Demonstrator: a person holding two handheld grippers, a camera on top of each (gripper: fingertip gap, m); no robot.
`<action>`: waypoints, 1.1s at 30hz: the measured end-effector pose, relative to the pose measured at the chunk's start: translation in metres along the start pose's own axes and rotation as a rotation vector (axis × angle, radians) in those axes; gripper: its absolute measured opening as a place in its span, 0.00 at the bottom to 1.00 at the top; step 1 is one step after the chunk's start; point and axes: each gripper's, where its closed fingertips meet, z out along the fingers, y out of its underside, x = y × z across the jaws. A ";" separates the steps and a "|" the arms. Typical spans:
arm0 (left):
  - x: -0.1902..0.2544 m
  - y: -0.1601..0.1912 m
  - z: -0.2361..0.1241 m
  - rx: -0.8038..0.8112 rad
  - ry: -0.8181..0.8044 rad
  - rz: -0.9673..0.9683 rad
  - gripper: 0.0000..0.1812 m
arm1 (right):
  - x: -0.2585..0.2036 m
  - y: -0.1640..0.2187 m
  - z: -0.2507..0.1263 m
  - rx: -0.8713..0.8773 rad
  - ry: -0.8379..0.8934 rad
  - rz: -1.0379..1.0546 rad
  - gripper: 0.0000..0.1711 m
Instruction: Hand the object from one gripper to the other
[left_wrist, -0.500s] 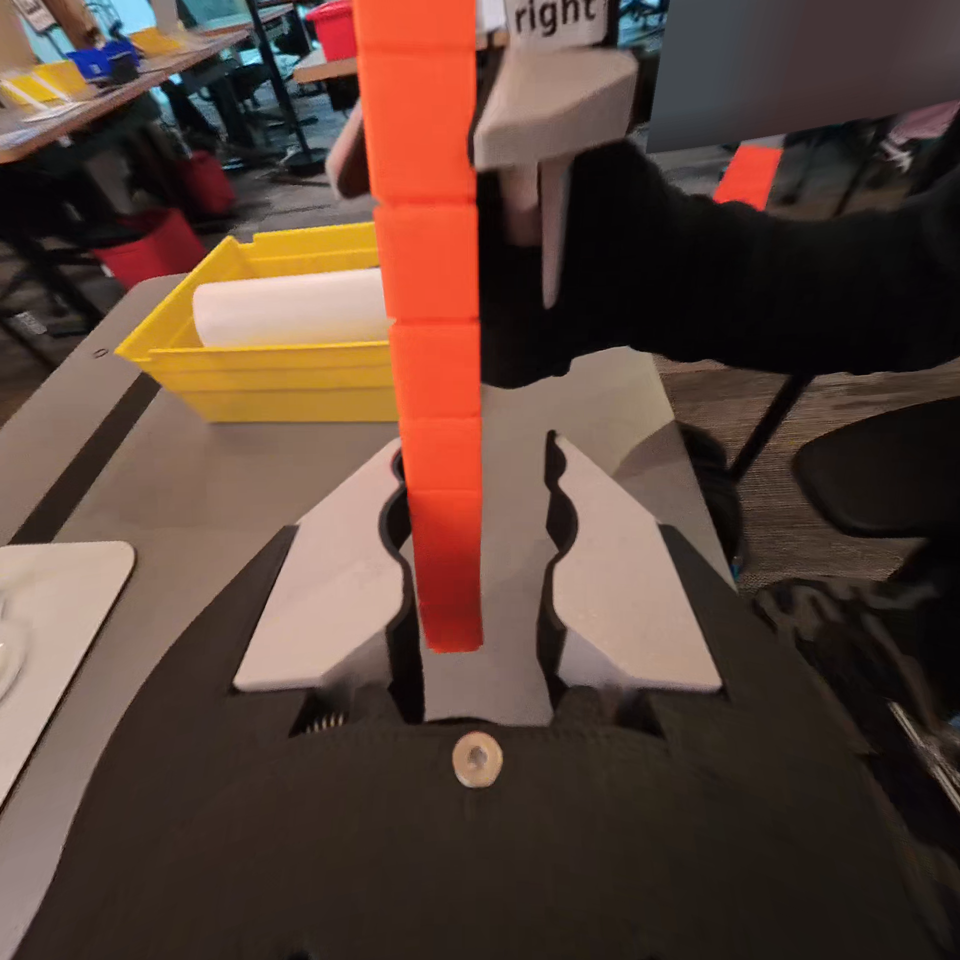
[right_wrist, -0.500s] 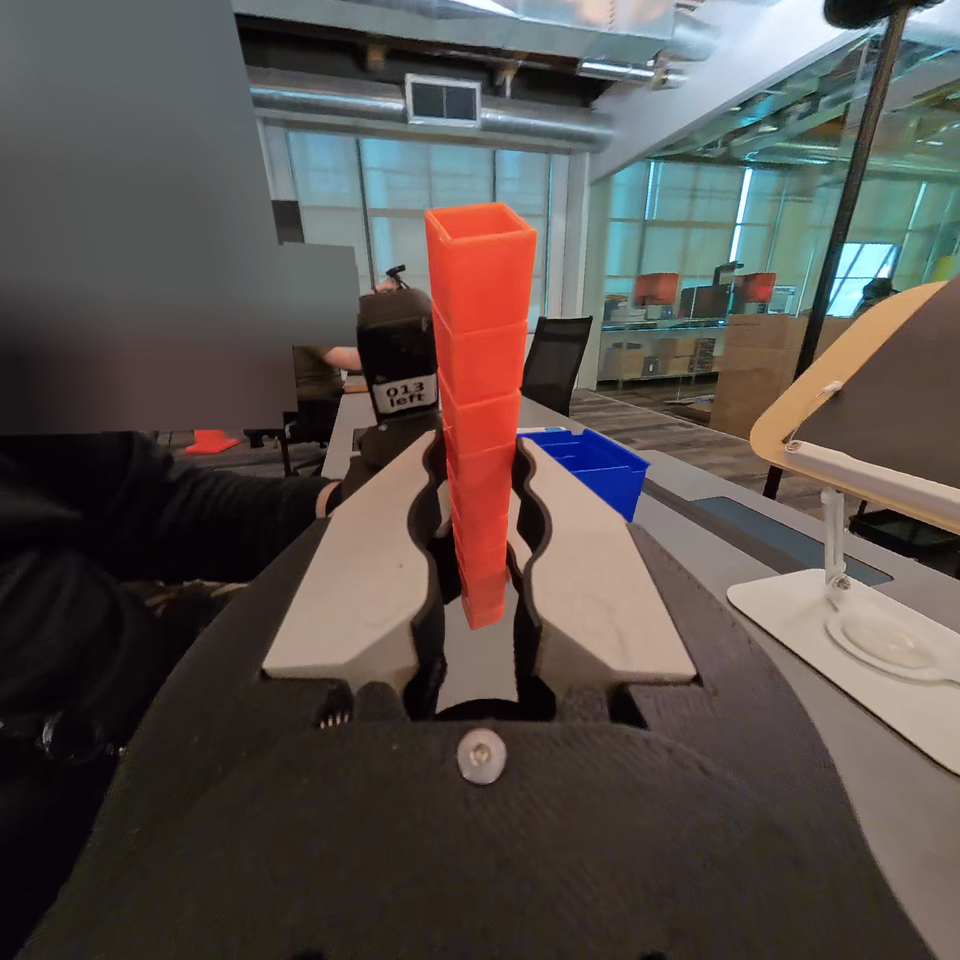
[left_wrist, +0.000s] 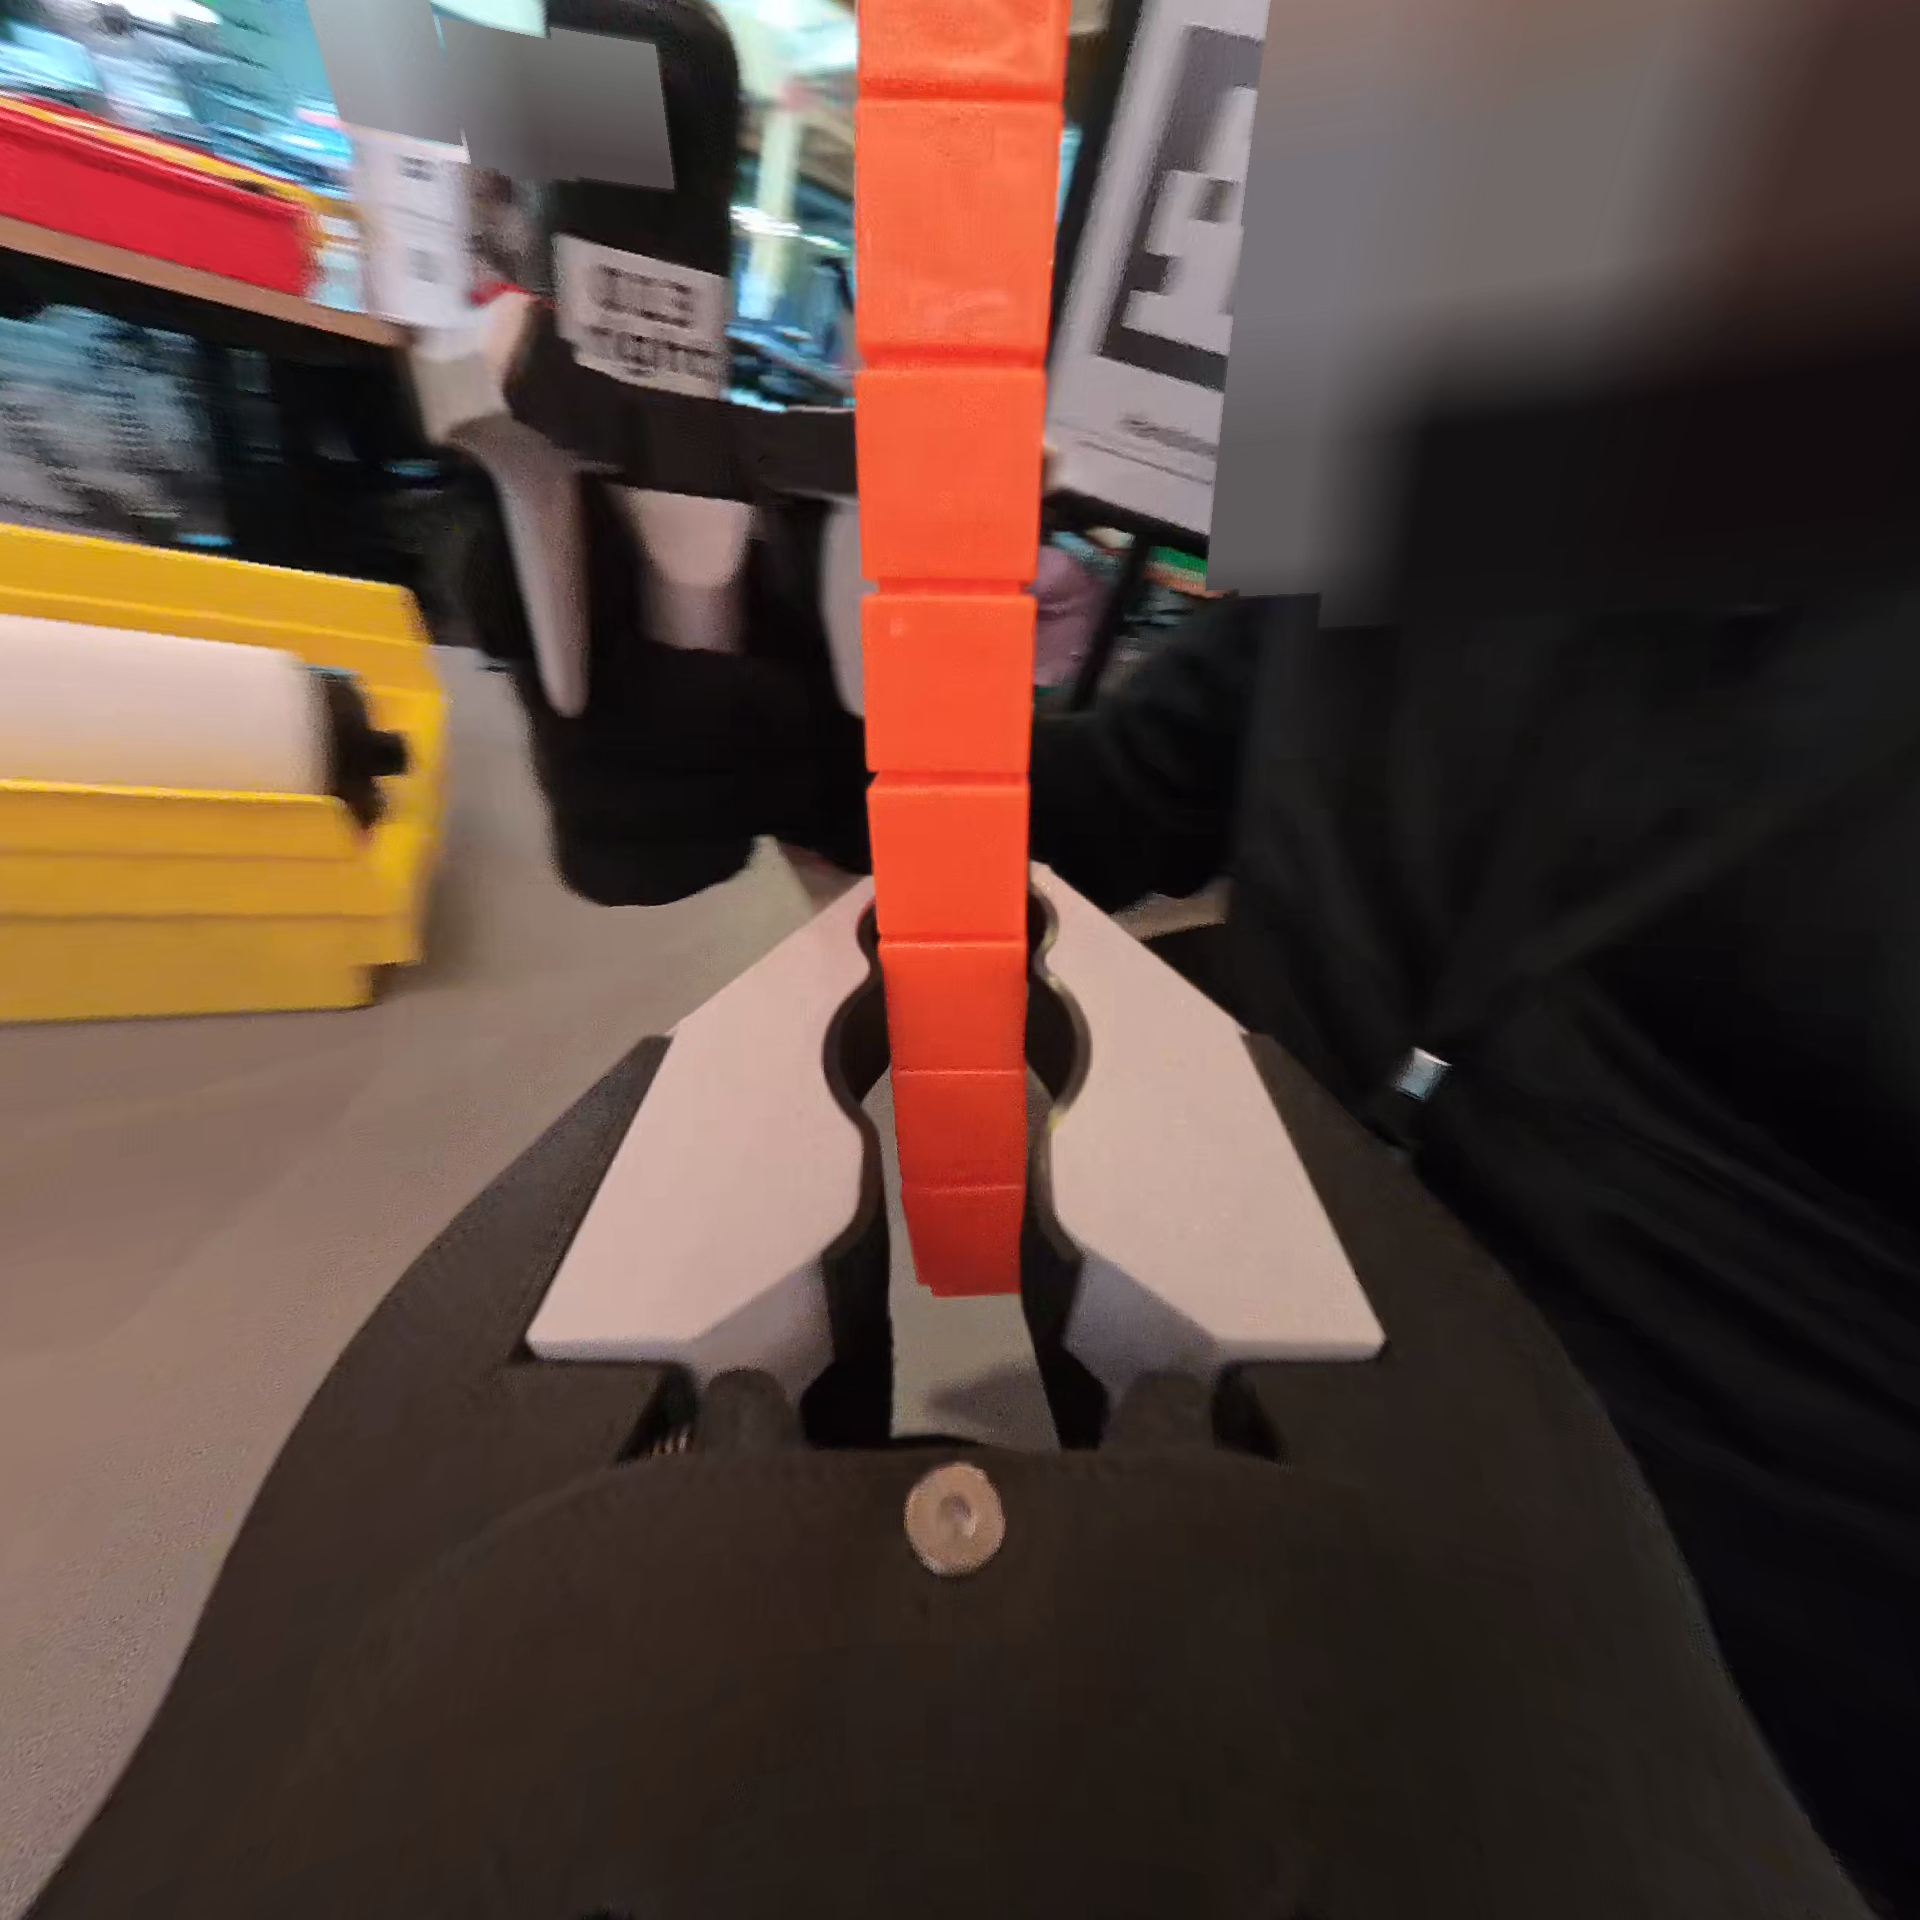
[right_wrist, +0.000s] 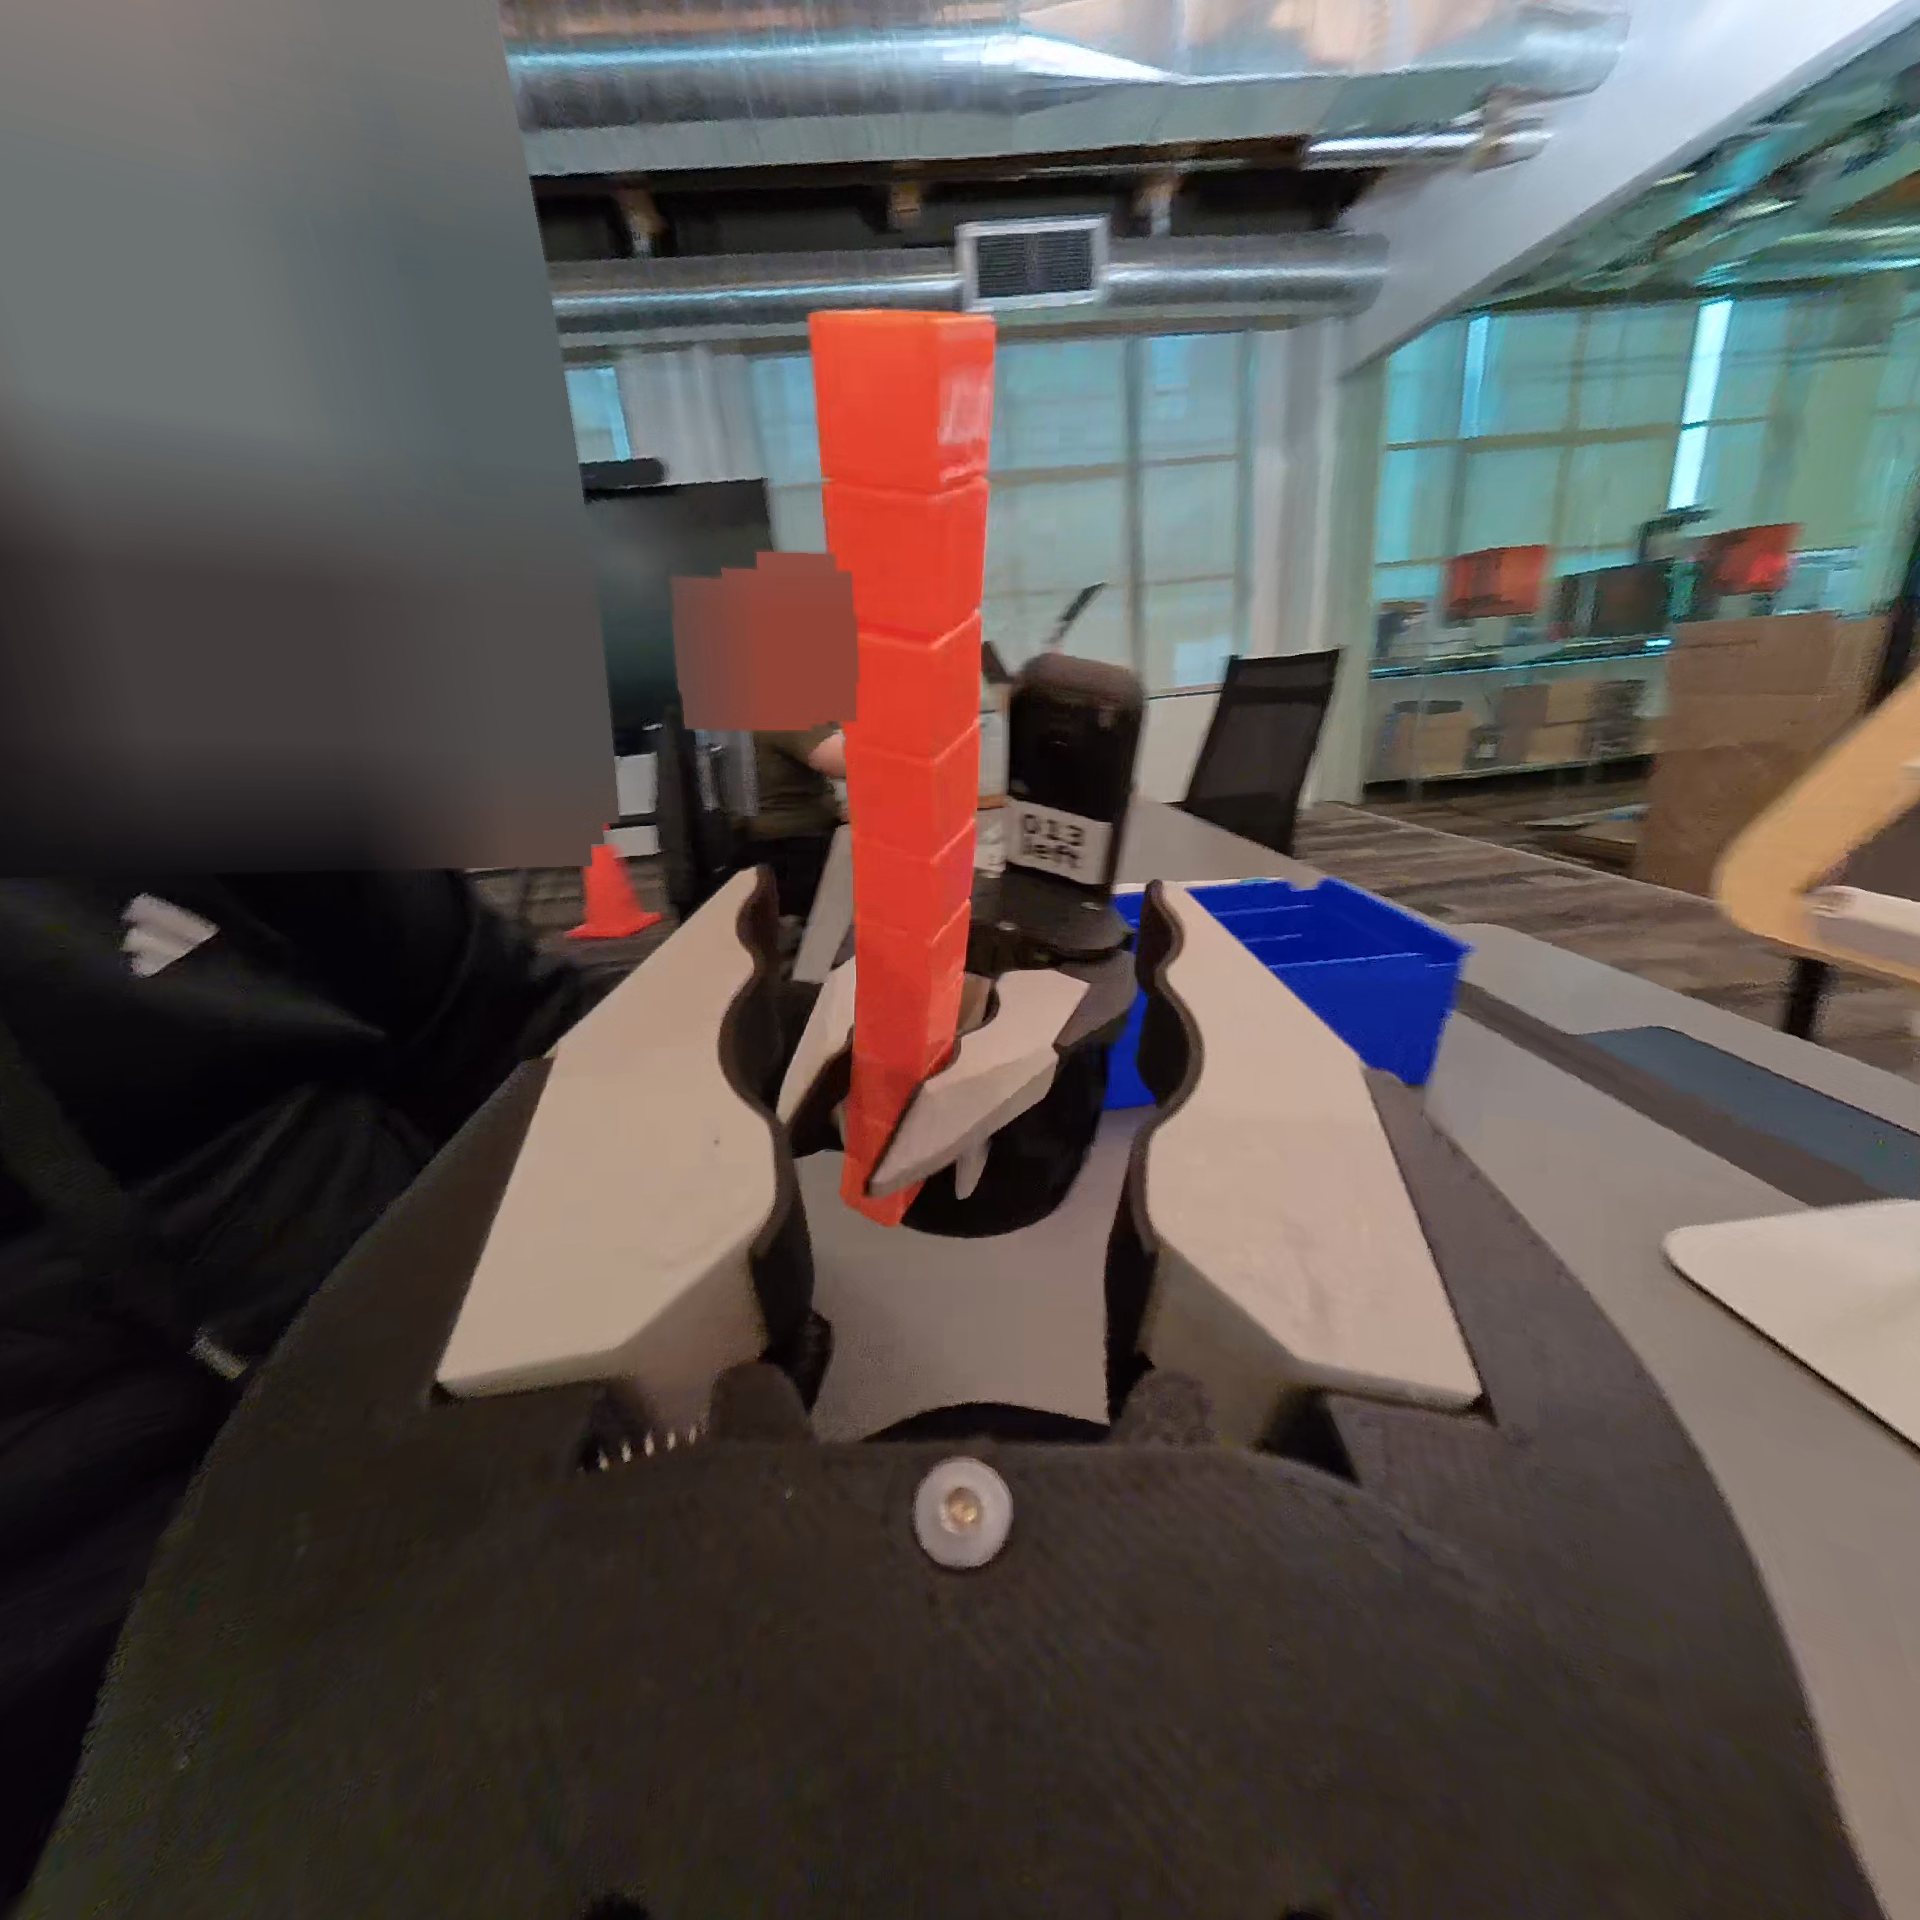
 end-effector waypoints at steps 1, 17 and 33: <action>0.010 0.004 0.001 -0.007 0.088 -0.023 0.10 | -0.005 0.004 0.001 -0.018 -0.037 -0.004 0.36; 0.027 0.026 0.013 -0.100 0.302 -0.130 0.24 | -0.055 0.031 0.019 -0.165 -0.365 -0.137 0.12; -0.046 0.016 -0.026 -0.035 -0.448 0.114 0.11 | 0.019 0.002 -0.003 0.042 0.109 -0.002 0.12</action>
